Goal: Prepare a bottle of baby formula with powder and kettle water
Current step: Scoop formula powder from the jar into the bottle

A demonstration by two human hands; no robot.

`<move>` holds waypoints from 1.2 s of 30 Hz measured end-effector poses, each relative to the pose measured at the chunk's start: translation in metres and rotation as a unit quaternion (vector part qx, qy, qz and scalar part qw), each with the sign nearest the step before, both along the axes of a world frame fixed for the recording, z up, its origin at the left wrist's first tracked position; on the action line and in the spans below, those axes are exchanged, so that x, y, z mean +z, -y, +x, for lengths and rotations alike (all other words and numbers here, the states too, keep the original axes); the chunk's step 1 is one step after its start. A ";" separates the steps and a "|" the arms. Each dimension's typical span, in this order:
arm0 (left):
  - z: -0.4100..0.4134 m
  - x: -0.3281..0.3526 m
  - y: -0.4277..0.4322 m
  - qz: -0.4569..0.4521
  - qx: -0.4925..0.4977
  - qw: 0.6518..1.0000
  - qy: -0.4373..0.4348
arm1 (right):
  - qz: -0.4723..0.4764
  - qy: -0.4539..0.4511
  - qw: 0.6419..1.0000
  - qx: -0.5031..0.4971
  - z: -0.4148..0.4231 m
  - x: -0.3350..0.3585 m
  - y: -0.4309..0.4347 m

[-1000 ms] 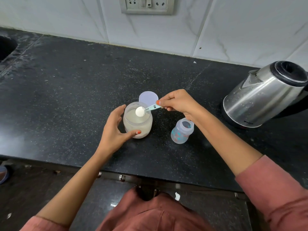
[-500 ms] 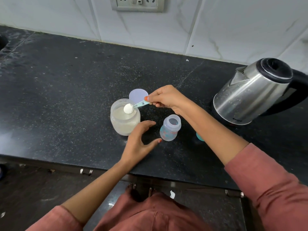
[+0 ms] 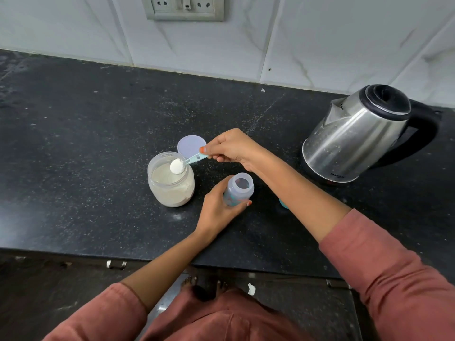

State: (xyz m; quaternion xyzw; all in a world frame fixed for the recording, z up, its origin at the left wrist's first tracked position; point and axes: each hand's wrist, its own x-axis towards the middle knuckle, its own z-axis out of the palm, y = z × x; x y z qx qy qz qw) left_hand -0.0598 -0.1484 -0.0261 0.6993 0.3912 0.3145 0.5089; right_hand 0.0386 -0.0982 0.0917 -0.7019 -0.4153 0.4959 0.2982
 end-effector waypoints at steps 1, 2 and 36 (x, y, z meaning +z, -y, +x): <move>-0.003 0.001 0.000 0.000 0.003 1.000 0.002 | 0.000 0.000 1.000 0.001 0.000 0.000 0.000; -0.006 0.002 0.000 0.001 0.006 1.000 0.004 | 0.001 0.000 1.000 0.001 0.000 0.001 0.000; -0.146 0.073 -0.032 0.119 0.183 0.974 -0.056 | 0.084 -0.051 0.992 -0.081 -0.024 0.036 0.020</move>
